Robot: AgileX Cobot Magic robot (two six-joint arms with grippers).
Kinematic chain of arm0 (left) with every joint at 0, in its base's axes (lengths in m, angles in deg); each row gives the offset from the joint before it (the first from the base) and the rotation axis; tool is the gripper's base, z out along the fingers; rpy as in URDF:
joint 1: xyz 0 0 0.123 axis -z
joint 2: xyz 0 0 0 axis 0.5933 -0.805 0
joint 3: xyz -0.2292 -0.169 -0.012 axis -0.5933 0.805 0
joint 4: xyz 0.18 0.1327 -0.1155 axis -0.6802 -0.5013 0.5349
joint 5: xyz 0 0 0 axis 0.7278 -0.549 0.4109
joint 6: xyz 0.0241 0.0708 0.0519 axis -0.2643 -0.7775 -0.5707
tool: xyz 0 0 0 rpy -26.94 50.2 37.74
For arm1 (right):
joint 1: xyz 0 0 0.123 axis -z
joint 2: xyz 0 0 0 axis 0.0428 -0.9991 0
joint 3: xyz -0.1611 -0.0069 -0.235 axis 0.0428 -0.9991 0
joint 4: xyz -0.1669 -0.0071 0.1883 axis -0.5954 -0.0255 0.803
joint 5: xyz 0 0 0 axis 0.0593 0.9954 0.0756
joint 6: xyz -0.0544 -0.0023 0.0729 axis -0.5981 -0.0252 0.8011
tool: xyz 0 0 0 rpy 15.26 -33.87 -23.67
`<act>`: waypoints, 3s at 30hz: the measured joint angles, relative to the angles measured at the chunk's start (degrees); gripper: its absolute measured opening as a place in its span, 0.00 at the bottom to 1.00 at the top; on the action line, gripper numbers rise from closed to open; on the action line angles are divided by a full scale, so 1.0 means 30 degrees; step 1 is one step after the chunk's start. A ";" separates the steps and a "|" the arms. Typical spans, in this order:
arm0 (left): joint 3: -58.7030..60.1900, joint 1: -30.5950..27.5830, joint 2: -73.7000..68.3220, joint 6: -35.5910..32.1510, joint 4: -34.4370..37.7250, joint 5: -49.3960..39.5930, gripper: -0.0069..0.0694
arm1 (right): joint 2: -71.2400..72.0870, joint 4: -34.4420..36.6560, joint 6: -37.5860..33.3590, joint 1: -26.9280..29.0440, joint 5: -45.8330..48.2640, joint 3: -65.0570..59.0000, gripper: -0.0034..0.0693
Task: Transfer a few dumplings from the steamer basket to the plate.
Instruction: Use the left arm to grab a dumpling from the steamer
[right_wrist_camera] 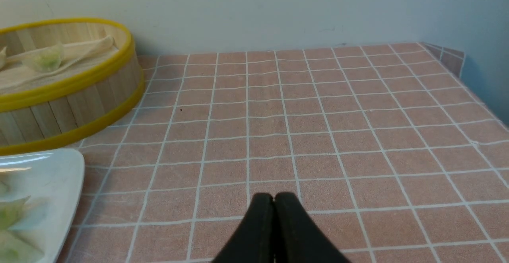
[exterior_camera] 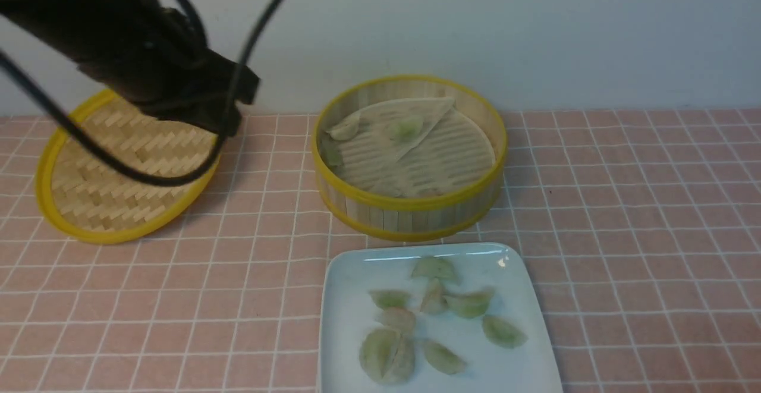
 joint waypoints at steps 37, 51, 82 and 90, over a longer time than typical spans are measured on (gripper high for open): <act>-2.3275 0.1051 -2.1994 -0.5624 -0.1974 0.0609 0.60 | 0.0000 0.0000 -0.0018 0.0000 0.0000 0.0000 0.03; -2.3473 0.1594 -2.1793 -0.3770 -0.4422 0.0021 0.22 | 0.0000 0.0000 -0.0018 0.0000 0.0000 0.0000 0.03; -2.4240 0.1732 -2.2610 -0.4947 -0.4142 0.0620 0.64 | 0.0000 0.0000 -0.0018 0.0000 0.0000 0.0000 0.03; -2.4366 0.1755 -2.2872 -0.3152 -0.4179 0.0901 0.53 | 0.0000 0.0000 -0.0018 0.0000 0.0000 0.0000 0.03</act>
